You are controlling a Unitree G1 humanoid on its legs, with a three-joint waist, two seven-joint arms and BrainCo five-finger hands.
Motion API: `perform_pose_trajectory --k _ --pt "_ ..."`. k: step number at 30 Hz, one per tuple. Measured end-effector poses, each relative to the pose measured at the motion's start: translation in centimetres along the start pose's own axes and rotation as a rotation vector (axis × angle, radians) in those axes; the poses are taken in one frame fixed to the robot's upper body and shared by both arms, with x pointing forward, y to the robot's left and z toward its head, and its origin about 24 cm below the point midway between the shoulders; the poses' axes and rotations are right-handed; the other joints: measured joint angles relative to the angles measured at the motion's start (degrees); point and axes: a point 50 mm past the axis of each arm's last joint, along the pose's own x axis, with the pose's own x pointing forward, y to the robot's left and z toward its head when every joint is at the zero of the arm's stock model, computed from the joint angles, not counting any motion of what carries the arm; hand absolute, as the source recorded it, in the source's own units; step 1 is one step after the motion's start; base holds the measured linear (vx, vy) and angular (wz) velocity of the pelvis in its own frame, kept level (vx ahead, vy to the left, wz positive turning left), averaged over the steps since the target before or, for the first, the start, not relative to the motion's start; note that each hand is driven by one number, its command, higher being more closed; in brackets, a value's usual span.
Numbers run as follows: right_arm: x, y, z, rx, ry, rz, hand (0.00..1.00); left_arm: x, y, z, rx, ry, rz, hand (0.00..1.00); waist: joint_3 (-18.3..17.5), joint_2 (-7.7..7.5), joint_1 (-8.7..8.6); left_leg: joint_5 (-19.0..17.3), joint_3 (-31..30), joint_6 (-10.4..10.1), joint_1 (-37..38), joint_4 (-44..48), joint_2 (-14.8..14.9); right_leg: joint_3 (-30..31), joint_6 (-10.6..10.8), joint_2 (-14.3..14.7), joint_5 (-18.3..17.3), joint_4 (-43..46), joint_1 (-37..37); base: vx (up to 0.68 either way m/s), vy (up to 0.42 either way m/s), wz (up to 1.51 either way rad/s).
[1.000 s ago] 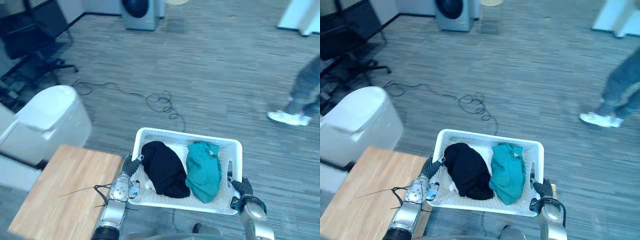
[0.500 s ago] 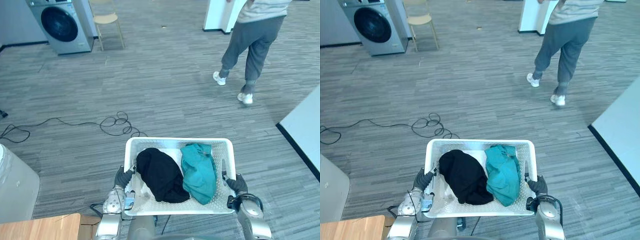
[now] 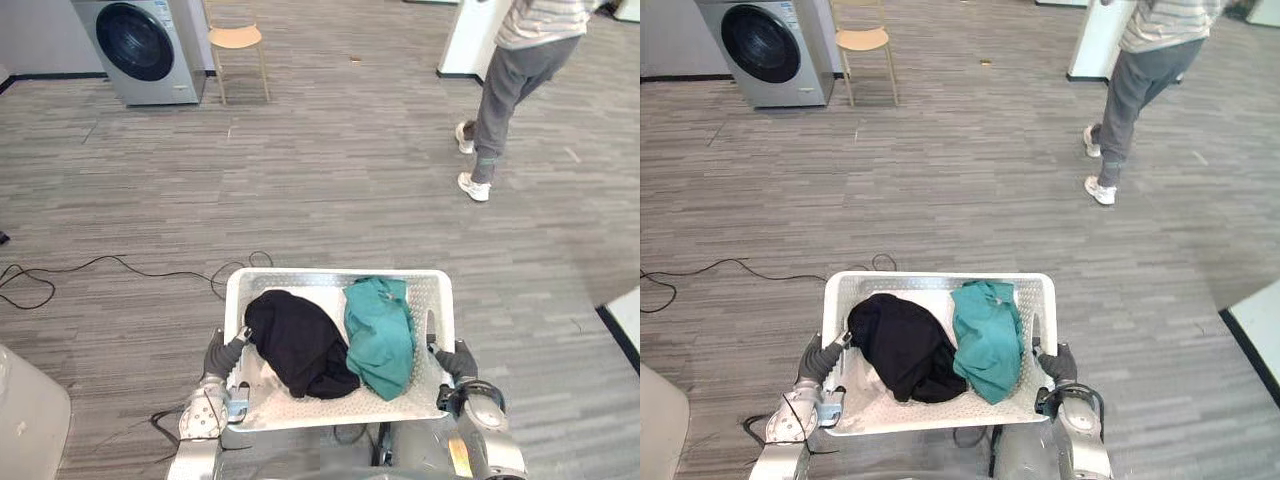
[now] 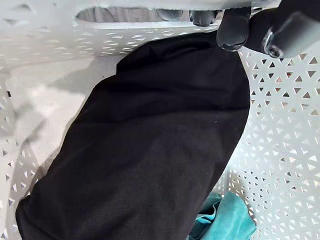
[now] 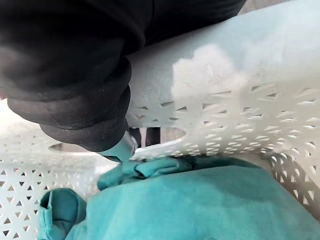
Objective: Pick up the laundry basket with both hands and put the clothes into the washing machine.
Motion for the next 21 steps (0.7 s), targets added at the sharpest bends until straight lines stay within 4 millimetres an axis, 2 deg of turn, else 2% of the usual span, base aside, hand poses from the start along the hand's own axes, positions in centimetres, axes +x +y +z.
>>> perform_pose_trajectory --k 1,2,3,4,5,6,7,8,9,10,12,13,14,15,16,17,18,19,20,21 --pt "0.0 -0.1 0.1 0.001 -0.007 -0.006 1.0 0.1 -0.1 0.2 -0.001 -0.007 -0.002 1.0 -0.43 -0.19 -0.22 -2.64 -1.6 -0.99 1.52 0.03 -0.01 0.37 -0.71 0.65 2.88 -8.95 0.05 0.56 -0.049 0.62" --pt "-0.1 -0.2 0.1 -0.002 -0.006 -0.012 1.0 0.1 -0.1 0.2 -0.001 -0.006 -0.004 1.0 -0.76 -0.56 -0.76 -4.7 -3.09 -1.77 3.82 -0.07 0.43 1.75 -1.07 1.2 3.96 -10.93 0.14 0.77 -0.171 0.94" --pt "-0.4 -0.5 -0.4 -0.004 0.011 -0.022 1.0 -0.1 -0.3 -0.2 -0.003 0.012 -0.009 1.0 -1.63 0.38 -1.75 -7.21 -4.95 -4.93 7.61 -0.18 2.99 2.79 -2.7 2.77 6.09 -8.0 0.73 0.54 -0.148 0.9" --pt "-0.7 -0.6 -0.8 -0.004 0.025 -0.029 1.0 -0.2 -0.4 -0.4 -0.006 0.023 -0.015 1.0 -2.5 1.2 -1.72 -7.65 -6.3 -5.76 8.62 1.09 4.3 2.84 -3.35 4.26 7.23 -6.09 1.13 0.92 -0.28 0.94" --pt "-1.1 -0.8 -1.4 -0.002 0.041 -0.037 1.0 -0.5 -0.4 -0.8 -0.007 0.036 -0.018 1.0 -4.52 1.69 -2.44 -7.64 -7.75 -5.82 5.35 10.71 6.54 2.7 -2.09 6.01 10.52 -3.46 1.65 0.83 -0.239 0.54" --pt "-1.0 -1.0 -1.1 -0.017 0.032 -0.036 1.0 -0.8 -0.7 -1.0 -0.026 0.046 -0.016 1.0 -4.68 5.06 -2.33 -4.77 -7.92 -8.3 -0.53 26.0 10.08 0.3 -4.25 8.49 7.26 -1.49 3.55 0.98 -0.287 0.29" --pt "-0.9 -1.2 -0.7 -0.03 0.019 -0.032 1.0 -0.7 -0.8 -0.9 -0.037 0.046 -0.012 1.0 -4.61 5.77 -2.18 0.17 -7.77 -8.72 -4.16 34.16 11.37 0.09 -4.63 9.79 5.68 -0.86 4.43 0.76 -0.19 -0.34" --pt "-0.9 -1.2 -0.2 -0.054 0.007 -0.021 1.0 -0.9 -1.0 -1.2 -0.065 0.06 -0.001 1.0 -3.92 8.06 -0.92 18.21 -7.14 -9.02 -10.1 45.74 13.03 1.0 -5.72 12.02 3.71 -1.45 7.48 0.73 -0.126 -0.62" --pt "-0.8 -1.1 -0.2 -0.056 0.008 -0.018 1.0 -1.1 -1.1 -1.4 -0.069 0.071 0.0 1.0 -3.07 8.23 0.06 30.62 -7.21 -8.25 -13.0 50.57 13.66 2.47 -6.24 12.85 2.44 -4.29 11.44 0.89 -0.082 -0.63" --pt "-0.9 -1.3 -0.6 -0.039 0.024 -0.034 1.0 -1.0 -1.5 -1.2 -0.063 0.061 -0.028 1.0 -2.42 9.37 0.16 21.65 -7.44 -8.18 -20.13 59.16 14.22 3.7 -6.2 13.46 1.8 -9.08 18.37 0.76 -0.027 -0.4" --pt "-0.8 -1.5 -0.6 -0.042 0.029 -0.04 1.0 -1.0 -1.3 -1.4 -0.053 0.07 -0.03 1.0 -1.39 7.56 0.99 14.34 -5.38 -4.17 -24.49 60.0 13.77 6.2 -6.18 12.56 1.81 -11.36 22.27 0.57 0.019 -0.49" --pt "-0.4 -1.1 -0.5 -0.045 0.029 -0.026 1.0 -1.0 -1.2 -1.7 -0.058 0.079 -0.03 1.0 -0.7 6.64 2.27 10.25 -2.69 -3.76 -28.57 57.96 14.53 8.0 -6.2 11.37 1.8 -13.18 26.12 0.67 0.091 -0.63" --pt "-0.4 -0.9 -0.6 -0.045 0.031 -0.022 1.0 -0.9 -1.2 -1.6 -0.06 0.078 -0.028 1.0 -0.2 5.87 2.5 8.44 -0.76 -4.37 -31.15 53.57 15.01 8.42 -6.21 10.33 1.8 -15.12 29.28 0.78 0.154 -0.59" --pt "-0.4 -1.0 -0.4 -0.048 0.025 -0.025 1.0 -0.8 -1.2 -1.6 -0.064 0.078 -0.025 1.0 -0.06 4.99 3.01 7.82 1.68 -5.03 -32.66 38.95 15.0 9.26 -5.59 8.68 1.05 -16.29 32.27 0.77 0.209 -0.5" --pt "-0.5 -1.2 -0.2 -0.055 0.009 -0.034 1.0 -0.9 -1.2 -1.6 -0.067 0.071 -0.022 1.0 -0.42 4.1 3.26 10.59 2.24 -8.6 -30.9 17.14 13.58 10.28 -4.45 6.8 -2.05 -16.15 33.79 0.64 0.218 -0.49" --pt "-0.3 -1.2 0.2 -0.06 -0.008 -0.032 1.0 -0.8 -1.2 -1.5 -0.076 0.063 -0.019 1.0 -0.45 4.99 3.41 14.94 1.56 -9.13 -30.64 10.05 13.12 11.12 -4.09 6.98 -4.58 -16.16 35.32 0.65 0.266 -0.36" --pt "0.1 -0.4 0.1 -0.044 0.0 -0.023 1.0 -0.3 -1.0 -1.5 -0.068 0.063 -0.011 1.0 0.06 1.39 3.05 14.35 2.82 -4.76 -30.04 12.71 9.93 13.01 -2.45 3.25 -8.44 -15.95 37.6 0.51 0.227 -0.02" --pt "0.1 -0.2 0.1 -0.041 0.0 -0.024 1.0 0.0 -0.9 -1.4 -0.068 0.066 -0.002 1.0 -0.14 0.9 2.33 12.33 3.33 -4.18 -30.8 14.86 9.74 13.28 -2.26 2.59 -8.28 -15.29 37.8 0.64 0.288 0.11" --pt "0.3 -0.2 0.4 -0.05 -0.006 -0.018 1.0 0.2 -0.8 -1.3 -0.067 0.066 0.001 1.0 -0.02 1.14 1.89 9.17 3.29 -1.95 -31.62 19.89 9.95 14.49 -1.14 2.38 -7.45 -12.69 37.77 0.63 0.303 0.04" --pt "0.3 -0.3 0.3 -0.048 0.0 -0.022 1.0 0.0 -1.0 -1.5 -0.07 0.073 -0.002 1.0 -0.06 0.51 2.26 8.49 5.05 0.01 -30.82 23.05 9.8 15.75 -0.43 1.66 -7.05 -7.95 37.36 0.63 0.309 -0.13"
